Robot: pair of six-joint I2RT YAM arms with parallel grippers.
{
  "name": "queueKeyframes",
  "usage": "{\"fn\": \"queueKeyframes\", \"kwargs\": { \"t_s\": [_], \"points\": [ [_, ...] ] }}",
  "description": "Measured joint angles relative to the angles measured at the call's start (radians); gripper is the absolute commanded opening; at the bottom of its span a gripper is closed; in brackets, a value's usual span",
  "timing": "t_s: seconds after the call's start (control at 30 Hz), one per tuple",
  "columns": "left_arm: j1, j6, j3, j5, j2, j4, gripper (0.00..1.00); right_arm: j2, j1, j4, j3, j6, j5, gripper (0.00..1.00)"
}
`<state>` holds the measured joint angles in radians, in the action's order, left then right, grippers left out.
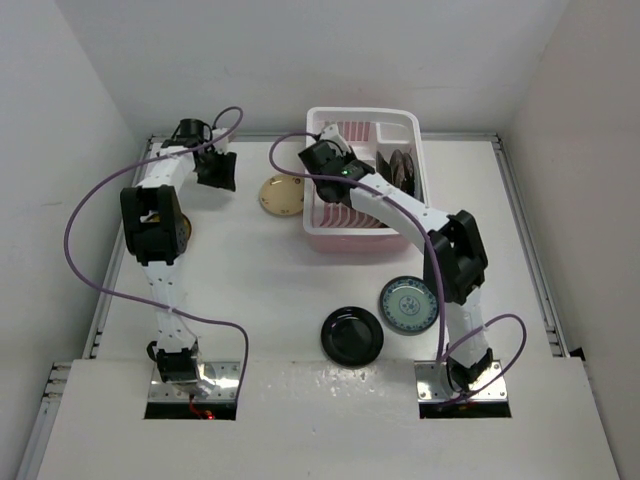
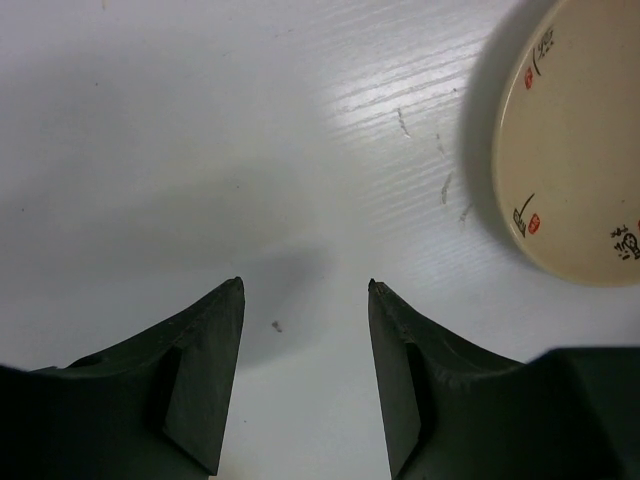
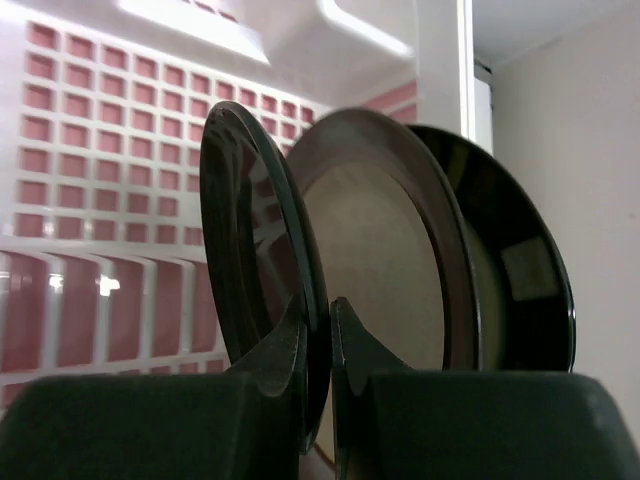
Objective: Load the plates into the dish rack
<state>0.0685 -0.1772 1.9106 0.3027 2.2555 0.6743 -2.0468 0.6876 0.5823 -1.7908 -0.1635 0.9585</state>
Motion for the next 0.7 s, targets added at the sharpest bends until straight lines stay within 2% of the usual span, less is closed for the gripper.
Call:
{"fn": "queueKeyframes", "kwargs": {
  "t_s": [0.23,0.37,0.6,0.63,0.7],
  "points": [
    [0.015,0.006,0.035,0.019,0.005,-0.027,0.57,-0.018,-0.009,0.108,-0.009,-0.085,0.072,0.00],
    [0.017,0.006,0.035,0.019,0.006,-0.035,0.57,-0.018,-0.025,0.171,-0.008,-0.177,0.056,0.00],
    [0.017,0.006,0.035,0.020,0.006,-0.036,0.57,-0.018,-0.045,0.184,0.024,-0.270,-0.017,0.00],
    [0.017,0.006,0.035,0.020,0.006,-0.036,0.57,-0.018,-0.047,0.187,0.028,-0.278,-0.029,0.01],
    [0.017,0.005,0.035,0.020,0.006,-0.036,0.57,-0.020,-0.051,0.193,0.032,-0.284,-0.052,0.11]
  ]
}}
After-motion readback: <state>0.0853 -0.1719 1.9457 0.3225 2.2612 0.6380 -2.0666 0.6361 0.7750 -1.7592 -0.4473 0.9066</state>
